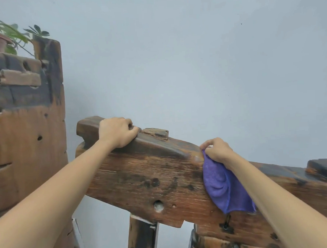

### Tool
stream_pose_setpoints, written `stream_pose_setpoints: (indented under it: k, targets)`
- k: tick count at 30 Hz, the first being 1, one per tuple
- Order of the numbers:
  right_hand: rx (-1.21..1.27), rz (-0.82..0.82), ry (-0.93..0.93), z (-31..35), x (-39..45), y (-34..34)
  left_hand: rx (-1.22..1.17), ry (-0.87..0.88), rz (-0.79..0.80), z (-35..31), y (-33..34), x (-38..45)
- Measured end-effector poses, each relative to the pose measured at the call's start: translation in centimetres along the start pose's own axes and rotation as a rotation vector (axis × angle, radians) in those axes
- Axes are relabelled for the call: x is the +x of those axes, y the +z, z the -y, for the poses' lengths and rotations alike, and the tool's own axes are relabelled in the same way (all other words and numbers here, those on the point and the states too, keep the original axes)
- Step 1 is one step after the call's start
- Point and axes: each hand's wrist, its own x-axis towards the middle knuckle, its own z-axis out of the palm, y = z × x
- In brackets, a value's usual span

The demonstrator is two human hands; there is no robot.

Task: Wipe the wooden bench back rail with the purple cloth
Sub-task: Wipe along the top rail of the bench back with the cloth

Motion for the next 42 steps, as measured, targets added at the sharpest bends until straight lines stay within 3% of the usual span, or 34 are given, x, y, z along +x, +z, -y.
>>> stream_pose_setpoints:
  k: [2, 4, 7, 9, 10, 12, 13, 15, 20, 25, 32, 34, 39, 42]
  targets:
    - [0.269, -0.151, -0.058, 0.0, -0.4, -0.2, -0.002, 0.006, -0.017, -0.2, 0.1, 0.0]
    - [0.521, -0.294, -0.263, 1.2, -0.7, -0.5, -0.004, 0.001, -0.036, 0.1, 0.3, 0.2]
    - [0.602, -0.418, -0.606, 5.9, -2.0, -2.0, -0.003, 0.004, -0.071, -0.1, 0.8, 0.0]
    - [0.541, -0.489, -0.706, 9.2, -2.0, -1.4, -0.027, -0.014, -0.104, -0.2, 0.6, -0.1]
    - [0.479, -0.460, -0.707, 10.9, -2.2, -0.3, -0.056, -0.036, -0.142, -0.3, 0.5, -0.4]
    - [0.279, -0.192, -0.659, 13.6, -2.5, 3.9, -0.155, -0.107, -0.261, -0.4, 0.5, -1.1]
    - [0.069, -0.069, -0.657, 14.7, -2.5, 6.3, -0.224, -0.143, -0.334, -0.5, 0.6, -1.5]
    - [-0.276, 0.005, -0.663, 16.5, -2.2, 9.7, -0.367, -0.203, -0.464, -0.9, 1.0, -2.2]
    - [-0.171, 0.326, -0.679, 21.8, 1.8, 11.2, -0.572, -0.370, -0.668, -1.4, 1.9, -2.7]
    - [-0.146, 0.459, -0.782, 27.3, 4.4, 14.0, -0.680, -0.462, -0.766, -2.0, 2.0, -3.0]
    - [-0.205, 0.480, -0.931, 29.8, 5.7, 16.4, -0.683, -0.473, -0.772, -1.5, 2.4, -3.0]
    - [-0.156, 0.473, -0.885, 27.8, 5.6, 15.6, -0.674, -0.487, -0.760, -1.5, 2.6, -3.2]
    - [-0.339, 0.202, -0.708, 20.4, 4.7, 12.1, -0.569, -0.471, -0.692, -1.4, 2.9, -3.4]
    - [-0.343, 0.129, -0.638, 14.6, 4.1, 8.6, -0.514, -0.465, -0.661, -0.9, 3.0, -3.5]
